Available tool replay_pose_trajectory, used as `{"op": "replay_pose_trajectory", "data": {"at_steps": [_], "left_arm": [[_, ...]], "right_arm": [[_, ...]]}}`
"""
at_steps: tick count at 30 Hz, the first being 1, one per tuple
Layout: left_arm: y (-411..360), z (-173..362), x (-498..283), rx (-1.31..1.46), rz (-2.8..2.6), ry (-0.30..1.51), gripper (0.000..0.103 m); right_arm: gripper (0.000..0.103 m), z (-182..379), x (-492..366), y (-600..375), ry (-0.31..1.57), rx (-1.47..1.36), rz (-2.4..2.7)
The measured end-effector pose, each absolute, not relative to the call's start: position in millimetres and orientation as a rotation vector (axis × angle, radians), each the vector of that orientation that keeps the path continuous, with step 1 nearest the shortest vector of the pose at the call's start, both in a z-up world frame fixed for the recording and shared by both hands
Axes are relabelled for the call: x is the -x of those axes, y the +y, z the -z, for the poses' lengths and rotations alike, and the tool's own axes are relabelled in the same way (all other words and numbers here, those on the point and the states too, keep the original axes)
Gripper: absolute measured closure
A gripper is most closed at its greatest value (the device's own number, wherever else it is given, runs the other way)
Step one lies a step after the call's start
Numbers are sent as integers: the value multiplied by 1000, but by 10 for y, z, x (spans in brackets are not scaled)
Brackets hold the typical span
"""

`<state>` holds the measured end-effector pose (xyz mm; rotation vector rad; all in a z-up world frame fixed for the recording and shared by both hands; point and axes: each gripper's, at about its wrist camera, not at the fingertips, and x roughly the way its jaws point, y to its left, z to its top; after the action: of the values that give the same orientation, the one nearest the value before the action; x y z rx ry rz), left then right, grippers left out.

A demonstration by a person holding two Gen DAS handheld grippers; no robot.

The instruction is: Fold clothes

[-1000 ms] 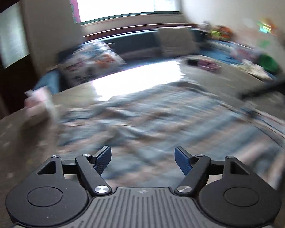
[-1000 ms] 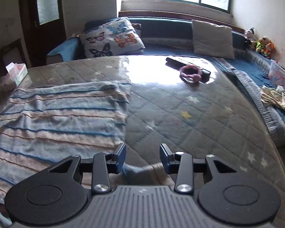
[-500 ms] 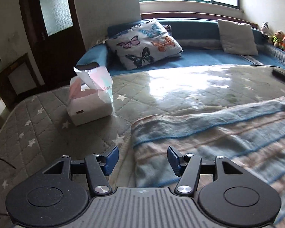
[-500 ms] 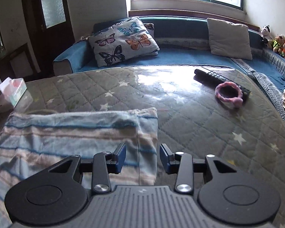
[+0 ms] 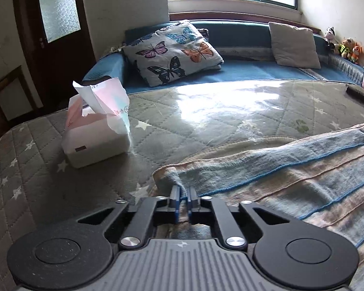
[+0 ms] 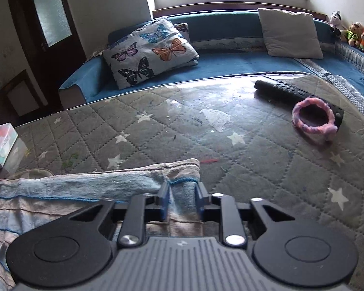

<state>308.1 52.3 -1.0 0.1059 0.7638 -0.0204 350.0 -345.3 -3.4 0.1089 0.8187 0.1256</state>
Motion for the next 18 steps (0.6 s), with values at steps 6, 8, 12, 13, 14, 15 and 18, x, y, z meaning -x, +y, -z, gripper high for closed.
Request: {"op": "replay_pose_trajectory", "data": {"at_steps": [6, 8, 12, 13, 14, 15, 18], "left_arm": [[546, -92, -3011, -130, -8, 707, 100], [552, -159, -2992, -136, -18, 679, 101], [567, -258, -3001, -139, -27, 624, 101], [566, -246, -3037, -145, -35, 628, 101], [570, -217, -3083, -148, -38, 640, 100], [572, -194, -3111, -152, -41, 650, 100], [560, -190, -3044, -164, -39, 664, 96]], "right_arm": [[101, -53, -3481, -3378, 773, -84, -129], [101, -124, -3477, -3372, 747, -84, -130], [101, -275, -3481, -3345, 677, -86, -134], [101, -293, -3501, -3330, 666, -81, -131], [101, -305, -3523, -3315, 658, -76, -128], [101, -272, -3569, -3295, 669, -72, -123], [99, -175, -3671, -3254, 711, -55, -117]]}}
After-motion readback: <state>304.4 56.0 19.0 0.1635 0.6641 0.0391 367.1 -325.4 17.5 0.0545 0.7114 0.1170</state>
